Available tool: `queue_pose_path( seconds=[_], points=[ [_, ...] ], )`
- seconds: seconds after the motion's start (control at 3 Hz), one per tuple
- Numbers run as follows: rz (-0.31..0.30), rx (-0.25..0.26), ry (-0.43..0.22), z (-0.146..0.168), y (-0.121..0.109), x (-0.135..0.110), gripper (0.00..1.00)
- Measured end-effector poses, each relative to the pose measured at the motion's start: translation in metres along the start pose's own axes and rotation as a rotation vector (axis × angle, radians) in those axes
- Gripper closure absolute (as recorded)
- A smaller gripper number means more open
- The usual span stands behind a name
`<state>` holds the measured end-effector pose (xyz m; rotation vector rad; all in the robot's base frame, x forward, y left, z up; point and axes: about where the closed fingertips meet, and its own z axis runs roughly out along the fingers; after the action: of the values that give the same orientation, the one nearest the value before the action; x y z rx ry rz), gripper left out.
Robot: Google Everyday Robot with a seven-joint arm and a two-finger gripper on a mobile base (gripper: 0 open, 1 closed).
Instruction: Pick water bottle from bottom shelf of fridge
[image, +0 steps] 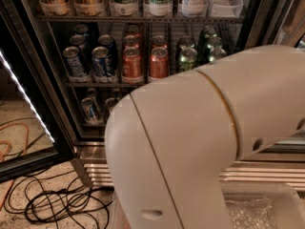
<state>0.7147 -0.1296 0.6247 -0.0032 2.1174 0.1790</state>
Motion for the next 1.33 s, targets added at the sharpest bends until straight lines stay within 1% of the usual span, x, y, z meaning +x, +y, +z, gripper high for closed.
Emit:
queue_pose_path(
  seconds=[0.33,0.67,1.0,1.33],
  points=[
    [0.0,0.02,-0.01,0.004,-0.008,-0.003,0.22],
    [0.01,0.047,-0.035,0.014,-0.02,-0.013,0.24],
    [0.018,0.049,-0.045,0.02,-0.022,-0.017,0.23],
    [0.025,0.037,-0.042,0.028,-0.017,-0.018,0.23]
  ],
)
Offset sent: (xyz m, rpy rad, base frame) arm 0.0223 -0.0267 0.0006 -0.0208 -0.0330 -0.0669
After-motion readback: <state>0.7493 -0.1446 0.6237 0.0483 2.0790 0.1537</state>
